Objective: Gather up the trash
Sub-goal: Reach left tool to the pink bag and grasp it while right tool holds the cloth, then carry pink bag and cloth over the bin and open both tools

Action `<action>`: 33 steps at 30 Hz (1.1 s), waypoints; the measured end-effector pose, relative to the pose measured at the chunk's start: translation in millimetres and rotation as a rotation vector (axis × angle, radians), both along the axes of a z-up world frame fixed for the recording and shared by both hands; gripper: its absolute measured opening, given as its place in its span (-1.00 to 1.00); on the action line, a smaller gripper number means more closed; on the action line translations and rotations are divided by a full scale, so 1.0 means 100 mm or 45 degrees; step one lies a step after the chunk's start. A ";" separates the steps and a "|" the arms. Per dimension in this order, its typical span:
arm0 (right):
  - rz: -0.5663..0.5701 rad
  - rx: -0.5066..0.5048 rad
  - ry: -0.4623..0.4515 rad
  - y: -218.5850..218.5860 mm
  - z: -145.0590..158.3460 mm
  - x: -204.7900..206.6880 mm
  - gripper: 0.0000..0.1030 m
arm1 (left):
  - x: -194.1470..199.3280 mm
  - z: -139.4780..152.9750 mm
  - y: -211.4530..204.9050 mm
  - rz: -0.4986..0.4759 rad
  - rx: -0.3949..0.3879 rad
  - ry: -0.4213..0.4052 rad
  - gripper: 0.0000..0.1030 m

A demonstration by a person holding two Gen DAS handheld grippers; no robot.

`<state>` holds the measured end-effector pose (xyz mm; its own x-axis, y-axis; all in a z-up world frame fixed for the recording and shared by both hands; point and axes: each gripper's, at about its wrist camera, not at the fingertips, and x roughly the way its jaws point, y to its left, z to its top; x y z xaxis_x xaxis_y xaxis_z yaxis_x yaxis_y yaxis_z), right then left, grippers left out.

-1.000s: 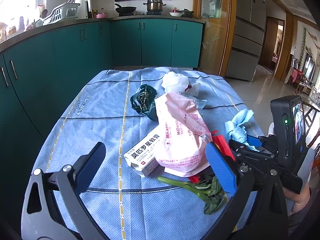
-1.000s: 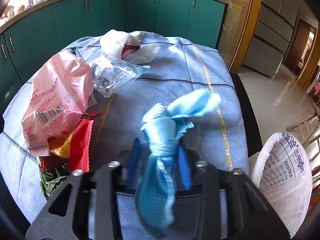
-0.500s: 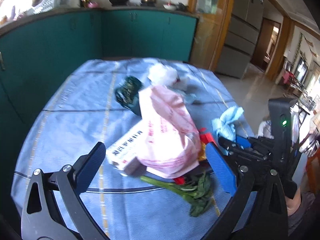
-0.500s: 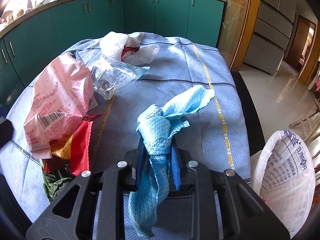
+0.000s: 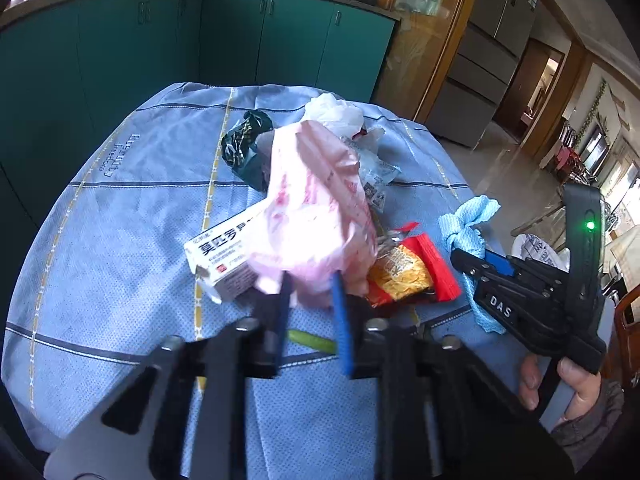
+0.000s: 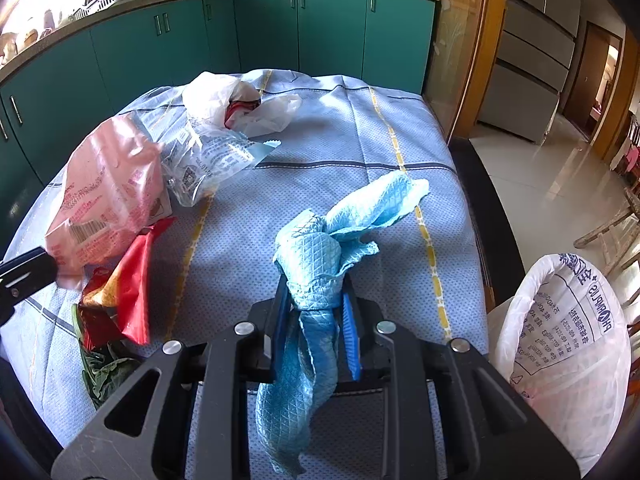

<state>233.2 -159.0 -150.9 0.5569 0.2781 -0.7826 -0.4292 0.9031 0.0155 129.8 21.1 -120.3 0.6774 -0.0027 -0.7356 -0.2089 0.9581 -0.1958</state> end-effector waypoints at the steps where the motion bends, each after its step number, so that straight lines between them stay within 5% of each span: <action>1: -0.002 0.000 0.000 0.00 0.00 0.01 -0.52 | -0.03 0.02 0.01 -0.006 0.002 -0.008 -0.72; 3: -0.005 -0.001 0.001 -0.01 -0.01 0.01 -0.52 | -0.08 0.07 0.01 -0.012 0.016 -0.021 -0.69; 5: -0.011 0.001 0.007 -0.01 -0.01 0.01 -0.49 | -0.10 0.14 0.05 0.016 0.015 -0.053 0.12; 6: -0.012 0.006 0.010 -0.01 -0.01 0.02 -0.46 | -0.10 0.17 0.08 0.038 0.010 -0.071 0.79; 9: -0.021 0.012 0.009 -0.02 -0.01 0.03 -0.31 | 0.01 0.27 0.17 0.086 -0.035 -0.152 0.92; 13: -0.026 0.007 0.005 -0.02 -0.02 0.04 -0.25 | 0.46 0.19 0.19 0.084 0.031 -0.049 0.92; 16: -0.030 -0.002 0.012 -0.03 -0.05 0.05 -0.17 | 0.68 0.06 0.17 0.042 -0.019 0.030 0.84; 17: -0.030 -0.005 0.013 -0.03 -0.05 0.06 -0.17 | 0.71 0.02 0.16 0.035 -0.028 0.050 0.73; 19: -0.028 -0.009 0.008 -0.03 -0.06 0.06 -0.17 | 0.75 -0.06 0.13 0.028 -0.021 0.095 0.07; 22: -0.022 -0.009 0.005 -0.02 -0.06 0.06 -0.17 | 0.68 -0.09 0.12 0.020 -0.025 0.066 -0.22; 25: -0.021 0.017 -0.002 -0.03 -0.04 0.06 -0.49 | 0.55 -0.05 0.13 0.029 -0.011 0.041 -0.34; 33: -0.044 0.136 -0.093 -0.21 0.18 0.00 -0.51 | 0.02 0.36 -0.04 0.013 0.108 -0.152 -0.45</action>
